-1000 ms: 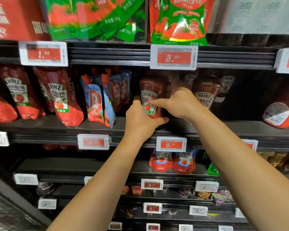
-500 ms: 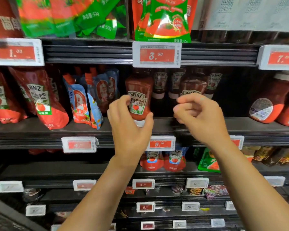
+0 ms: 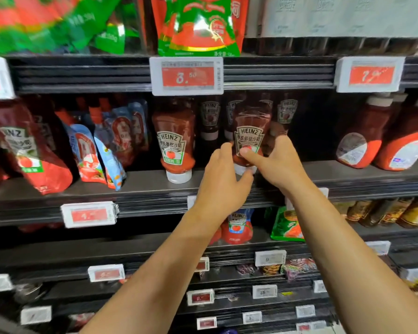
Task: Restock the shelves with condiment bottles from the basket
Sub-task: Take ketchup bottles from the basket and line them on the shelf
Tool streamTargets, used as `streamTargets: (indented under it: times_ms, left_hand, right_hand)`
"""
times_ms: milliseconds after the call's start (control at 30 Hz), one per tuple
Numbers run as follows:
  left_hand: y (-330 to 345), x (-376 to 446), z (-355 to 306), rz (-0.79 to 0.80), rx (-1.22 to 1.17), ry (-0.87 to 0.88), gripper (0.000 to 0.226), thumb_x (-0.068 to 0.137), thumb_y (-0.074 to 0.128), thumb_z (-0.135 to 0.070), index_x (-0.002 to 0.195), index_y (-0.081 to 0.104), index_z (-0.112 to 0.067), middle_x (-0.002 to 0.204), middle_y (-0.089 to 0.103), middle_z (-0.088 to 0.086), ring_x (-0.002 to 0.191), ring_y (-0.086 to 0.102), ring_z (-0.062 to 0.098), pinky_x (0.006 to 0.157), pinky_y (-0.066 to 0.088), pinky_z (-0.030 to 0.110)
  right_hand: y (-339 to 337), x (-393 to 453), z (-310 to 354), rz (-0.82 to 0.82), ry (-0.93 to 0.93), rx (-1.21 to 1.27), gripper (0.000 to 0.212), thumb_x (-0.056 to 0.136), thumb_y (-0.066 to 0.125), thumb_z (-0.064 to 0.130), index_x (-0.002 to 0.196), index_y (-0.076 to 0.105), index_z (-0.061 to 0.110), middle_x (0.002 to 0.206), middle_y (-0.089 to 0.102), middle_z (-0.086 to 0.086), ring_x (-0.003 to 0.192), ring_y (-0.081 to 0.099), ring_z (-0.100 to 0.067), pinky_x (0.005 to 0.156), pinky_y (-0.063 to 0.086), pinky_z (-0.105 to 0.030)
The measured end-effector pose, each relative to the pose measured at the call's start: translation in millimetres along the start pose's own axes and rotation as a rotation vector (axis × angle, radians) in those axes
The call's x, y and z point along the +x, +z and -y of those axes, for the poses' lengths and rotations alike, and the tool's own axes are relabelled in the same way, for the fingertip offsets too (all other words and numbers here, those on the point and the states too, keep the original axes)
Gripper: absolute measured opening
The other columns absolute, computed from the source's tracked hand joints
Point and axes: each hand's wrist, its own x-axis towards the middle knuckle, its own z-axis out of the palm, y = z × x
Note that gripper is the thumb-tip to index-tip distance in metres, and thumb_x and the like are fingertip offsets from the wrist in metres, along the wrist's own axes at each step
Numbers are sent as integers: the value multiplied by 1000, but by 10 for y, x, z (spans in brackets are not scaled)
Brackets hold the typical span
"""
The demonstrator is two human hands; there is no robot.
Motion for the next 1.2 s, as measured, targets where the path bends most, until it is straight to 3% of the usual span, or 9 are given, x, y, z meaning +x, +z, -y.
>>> streamTargets:
  times_ms: [200, 300, 400, 500, 633, 733, 833, 1067, 1200]
  left_hand:
    - [-250, -235, 16, -57, -2, 43, 50, 91, 66, -21, 139, 50, -19, 128, 55, -4, 116, 56, 10, 97, 52, 35]
    - [-566, -377, 3, -376, 106, 202, 16, 86, 69, -16, 102, 67, -16, 97, 63, -6, 89, 61, 11, 75, 54, 34]
    - [-947, -267, 120, -559, 251, 249, 32, 79, 71, -18, 108, 60, -11, 104, 55, 2, 100, 52, 21, 87, 44, 32]
    - [-1215, -57, 237, -350, 425, 112, 68, 75, 73, -27, 135, 41, -20, 122, 43, 10, 115, 44, 31, 98, 42, 40]
    - [-1267, 132, 340, -150, 514, 129, 72, 81, 75, -24, 144, 42, -20, 110, 54, 10, 109, 52, 30, 82, 38, 28]
    - [-1223, 240, 339, -89, 491, 140, 75, 84, 73, -24, 151, 38, -24, 137, 54, 8, 122, 49, 22, 99, 37, 23]
    - [-1083, 323, 272, -76, 427, 210, 84, 85, 74, -15, 156, 31, -27, 162, 30, 6, 145, 32, 20, 115, 22, 19]
    - [-544, 758, 72, -54, 612, 199, 86, 87, 70, -25, 159, 22, -25, 163, 22, 9, 148, 23, 35, 121, 16, 49]
    - [-352, 1069, 42, -89, 856, 183, 91, 85, 70, -28, 159, 17, -28, 163, 26, 8, 149, 24, 36, 119, 15, 60]
  right_hand:
    - [85, -73, 27, 99, -23, 0, 44, 83, 84, 26, 113, 52, 27, 109, 71, 11, 101, 70, -3, 83, 58, -20]
    - [146, -73, 30, 109, -23, 11, 47, 83, 84, 23, 117, 52, 17, 112, 71, 5, 104, 70, -6, 93, 58, -31]
    - [160, -39, 32, 116, -73, -6, 66, 82, 85, 22, 133, 44, 23, 119, 69, 1, 108, 69, -11, 96, 57, -37]
    - [140, -31, 93, 85, -176, -79, 101, 79, 87, 21, 141, 20, 63, 122, 66, 15, 108, 66, 2, 89, 55, -23]
    - [99, 39, 131, 88, -218, -237, 88, 77, 88, 32, 140, 30, 55, 118, 67, 14, 103, 64, 0, 88, 53, -25]
    - [32, 120, 91, 39, -168, -317, 80, 79, 86, 34, 143, 37, 37, 109, 69, 3, 86, 64, -7, 72, 48, -21]
    - [-105, 199, 16, 6, -136, -349, 95, 84, 81, 22, 154, 20, 41, 114, 63, -4, 96, 63, -24, 81, 48, -30]
    - [-354, 528, -54, -64, 61, -552, 69, 83, 74, 15, 144, 41, 20, 127, 60, -19, 90, 53, -29, 79, 40, -32]
    - [-277, 692, 3, -52, -25, -472, 89, 84, 81, 17, 155, 27, 27, 154, 37, -16, 132, 50, -40, 107, 43, -42]
